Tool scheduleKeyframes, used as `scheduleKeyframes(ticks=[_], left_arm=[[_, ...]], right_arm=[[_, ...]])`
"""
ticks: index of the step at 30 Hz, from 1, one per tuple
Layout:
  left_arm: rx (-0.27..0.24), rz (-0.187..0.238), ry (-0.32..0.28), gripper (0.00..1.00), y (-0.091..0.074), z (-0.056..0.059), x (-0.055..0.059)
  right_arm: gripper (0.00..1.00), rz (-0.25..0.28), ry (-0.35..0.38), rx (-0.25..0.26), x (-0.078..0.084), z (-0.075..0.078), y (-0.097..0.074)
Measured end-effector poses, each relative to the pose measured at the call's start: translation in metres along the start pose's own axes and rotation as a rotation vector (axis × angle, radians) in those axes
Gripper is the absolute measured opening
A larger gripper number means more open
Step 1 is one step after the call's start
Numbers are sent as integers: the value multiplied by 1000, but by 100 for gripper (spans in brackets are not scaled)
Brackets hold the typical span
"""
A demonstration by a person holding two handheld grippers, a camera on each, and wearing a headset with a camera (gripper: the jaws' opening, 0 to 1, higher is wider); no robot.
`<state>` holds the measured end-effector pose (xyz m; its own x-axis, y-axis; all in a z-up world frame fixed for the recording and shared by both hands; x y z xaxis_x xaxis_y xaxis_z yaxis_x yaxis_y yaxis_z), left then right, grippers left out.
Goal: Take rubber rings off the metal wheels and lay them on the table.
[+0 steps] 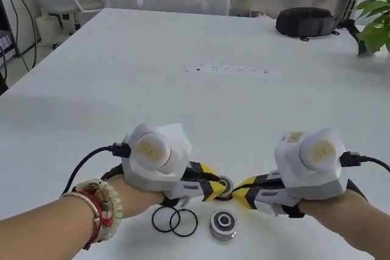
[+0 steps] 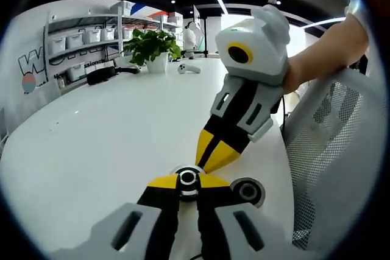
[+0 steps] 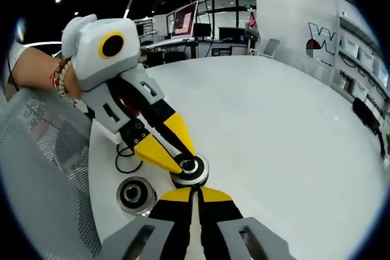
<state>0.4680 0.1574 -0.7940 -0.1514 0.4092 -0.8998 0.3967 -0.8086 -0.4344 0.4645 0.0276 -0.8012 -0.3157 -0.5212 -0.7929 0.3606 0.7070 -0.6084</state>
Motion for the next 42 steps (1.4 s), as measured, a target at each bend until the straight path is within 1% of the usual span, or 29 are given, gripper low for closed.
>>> scheduleKeyframes(ticks=[1, 2, 3, 4, 5, 8, 9, 11, 14, 17, 20, 23, 24, 33, 37, 42], left_arm=[[0, 1, -1, 5, 0, 0, 0], [1, 1, -2, 5, 0, 0, 0], [3, 2, -1, 5, 0, 0, 0], [4, 4, -3, 5, 0, 0, 0], [3, 6, -3, 4, 0, 0, 0], [9, 18, -5, 4, -1, 0, 1], [10, 22, -10, 4, -1, -1, 1], [9, 24, -8, 4, 0, -1, 2], [7, 23, 3, 4, 0, 1, 2], [5, 25, 10, 4, 0, 0, 2], [2, 25, 25, 4, 0, 0, 1], [-1, 23, 31, 4, 0, 1, 1], [-2, 23, 32, 4, 0, 0, 1], [-3, 22, 33, 4, 1, 0, 1], [-11, 24, 43, 4, 1, 1, 2], [-11, 24, 42, 4, 0, 1, 2]], right_arm=[[0, -2, 7, 2, 0, 0, 0], [0, -7, 52, 6, 0, 0, 0], [0, -7, 112, 19, 0, 2, 0], [0, -3, 142, 28, 0, 4, -1], [0, 11, 194, 31, 1, 7, -1], [0, 47, 313, 24, 1, 11, -4], [0, 56, 368, 23, 1, 11, -5], [0, 58, 448, 25, 2, 12, -5], [0, 54, 436, 28, 2, 11, -4], [0, 56, 463, 26, 3, 12, -4], [0, 58, 473, 31, 2, 11, -5], [0, 85, 500, 26, -2, 11, -7], [0, 86, 504, 25, -2, 10, -7], [0, 86, 495, 26, -5, 6, -6], [0, 87, 494, 26, -4, 8, -6], [0, 89, 501, 24, -4, 8, -6]])
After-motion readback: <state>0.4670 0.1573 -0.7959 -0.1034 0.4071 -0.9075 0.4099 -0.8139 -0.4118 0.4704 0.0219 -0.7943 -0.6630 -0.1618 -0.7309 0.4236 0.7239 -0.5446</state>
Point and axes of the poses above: the centre of the closed fingertips' face, and the gripper's own axes: y roughly forward along the fingers, z roughly to its right, x roughly out of its underside, the point moved 8 cm from there along -y, roughly backward along the fingers, and after that the axes turned 4 degrees about z, right-handed, at the moved point
